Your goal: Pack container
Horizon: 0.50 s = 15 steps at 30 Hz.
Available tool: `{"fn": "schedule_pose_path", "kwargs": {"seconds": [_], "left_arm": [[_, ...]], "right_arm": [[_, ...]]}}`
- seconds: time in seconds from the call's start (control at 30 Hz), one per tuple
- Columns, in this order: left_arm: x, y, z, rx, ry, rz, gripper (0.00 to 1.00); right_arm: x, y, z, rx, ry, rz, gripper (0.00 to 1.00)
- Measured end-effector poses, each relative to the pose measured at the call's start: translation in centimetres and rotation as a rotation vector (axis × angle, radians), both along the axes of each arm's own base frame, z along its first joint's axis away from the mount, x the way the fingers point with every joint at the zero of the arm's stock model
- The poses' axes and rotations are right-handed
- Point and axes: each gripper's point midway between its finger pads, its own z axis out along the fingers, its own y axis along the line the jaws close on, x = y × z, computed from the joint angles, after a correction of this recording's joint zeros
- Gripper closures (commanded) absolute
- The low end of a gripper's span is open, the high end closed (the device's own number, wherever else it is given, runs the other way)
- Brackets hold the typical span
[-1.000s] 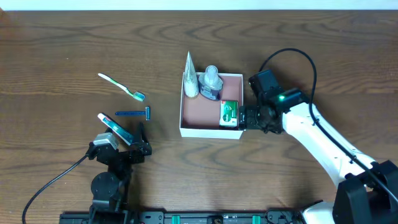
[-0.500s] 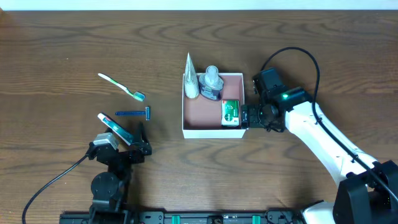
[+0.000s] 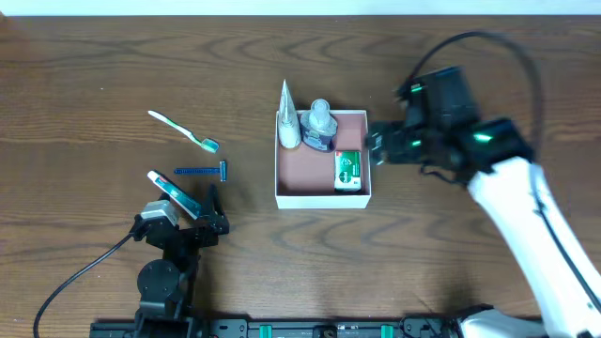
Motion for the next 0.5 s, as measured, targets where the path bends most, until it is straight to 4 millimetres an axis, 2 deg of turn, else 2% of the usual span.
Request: {"fn": "schedule_pose_path", "kwargs": {"seconds": [0.07,0.13,0.33,0.5], "left_arm": [[0.0,0.0,0.0,0.000,0.000,0.000,0.02],[0.0,0.0,0.0,0.000,0.000,0.000,0.02],[0.0,0.0,0.0,0.000,0.000,0.000,0.02],[0.0,0.0,0.0,0.000,0.000,0.000,0.02]], "right_arm": [[0.3,-2.0,2.1,0.012,-0.058,-0.056,0.01],[0.4,-4.3,3.3,0.011,-0.086,-0.123,0.01],[0.0,-11.9,3.4,-0.041,-0.066,-0.372,0.01],[-0.5,-16.6,3.2,-0.098,-0.059,-0.526,0.01]]}}
